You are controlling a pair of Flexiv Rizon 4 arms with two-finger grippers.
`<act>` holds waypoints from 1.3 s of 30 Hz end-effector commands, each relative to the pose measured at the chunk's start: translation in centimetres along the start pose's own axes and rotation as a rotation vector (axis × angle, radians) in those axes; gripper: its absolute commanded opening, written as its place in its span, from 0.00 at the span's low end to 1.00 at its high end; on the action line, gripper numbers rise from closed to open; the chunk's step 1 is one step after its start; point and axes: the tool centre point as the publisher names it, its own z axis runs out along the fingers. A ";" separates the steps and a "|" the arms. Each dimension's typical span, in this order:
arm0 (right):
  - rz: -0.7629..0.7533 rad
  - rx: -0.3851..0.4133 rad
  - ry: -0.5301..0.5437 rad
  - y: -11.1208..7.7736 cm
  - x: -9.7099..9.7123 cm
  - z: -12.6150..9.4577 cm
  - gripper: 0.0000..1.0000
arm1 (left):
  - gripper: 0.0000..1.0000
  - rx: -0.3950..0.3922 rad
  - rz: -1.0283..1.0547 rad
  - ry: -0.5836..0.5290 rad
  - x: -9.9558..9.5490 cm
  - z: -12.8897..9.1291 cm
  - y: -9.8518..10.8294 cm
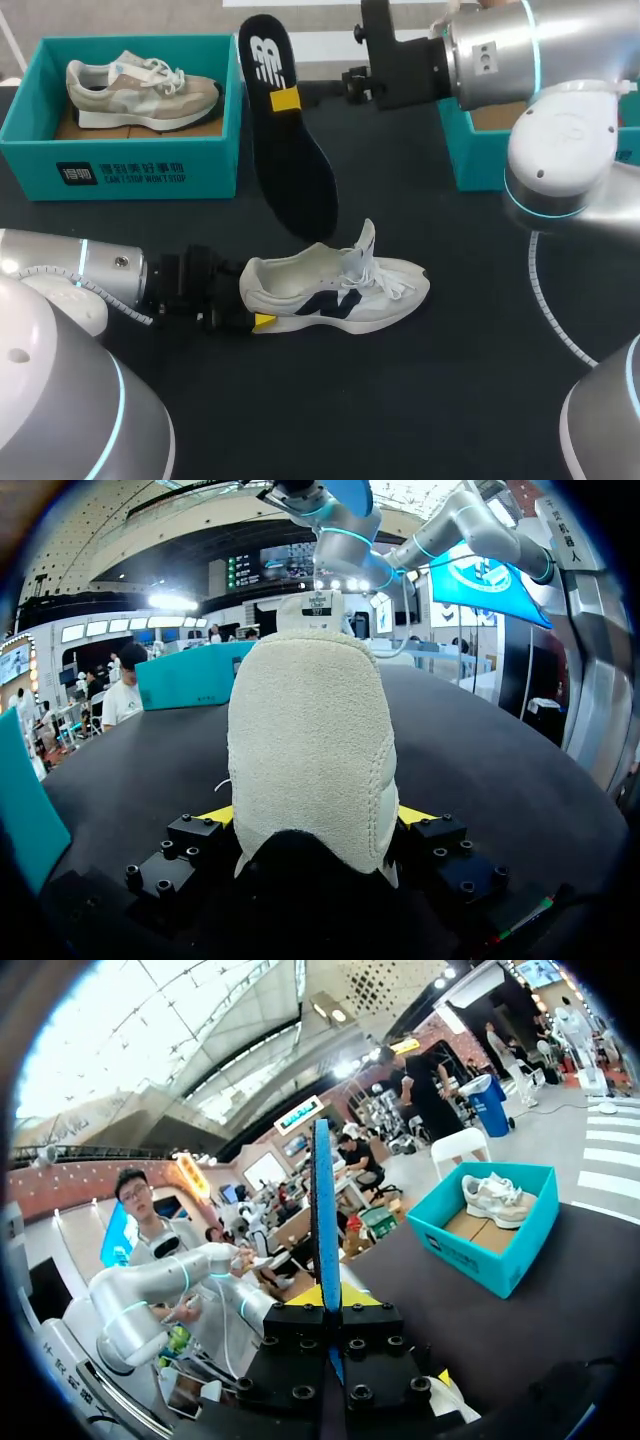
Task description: Take the shoe out of the shoebox, open the shoe tongue, remove and reinsert the insole, then place the shoe into the shoebox
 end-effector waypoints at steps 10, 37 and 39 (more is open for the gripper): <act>0.028 -0.128 -0.058 0.4 1.8 -6.4 0.00 | 0.00 -0.005 0.000 0.001 0.0 0.1 0.0; 0.248 -0.188 0.073 -2.2 11.4 -8.3 0.00 | 0.00 -0.005 0.000 0.001 0.0 0.1 0.0; 0.229 -0.167 0.088 -2.2 12.0 -8.4 0.00 | 0.00 -0.005 0.000 0.001 0.0 0.1 0.0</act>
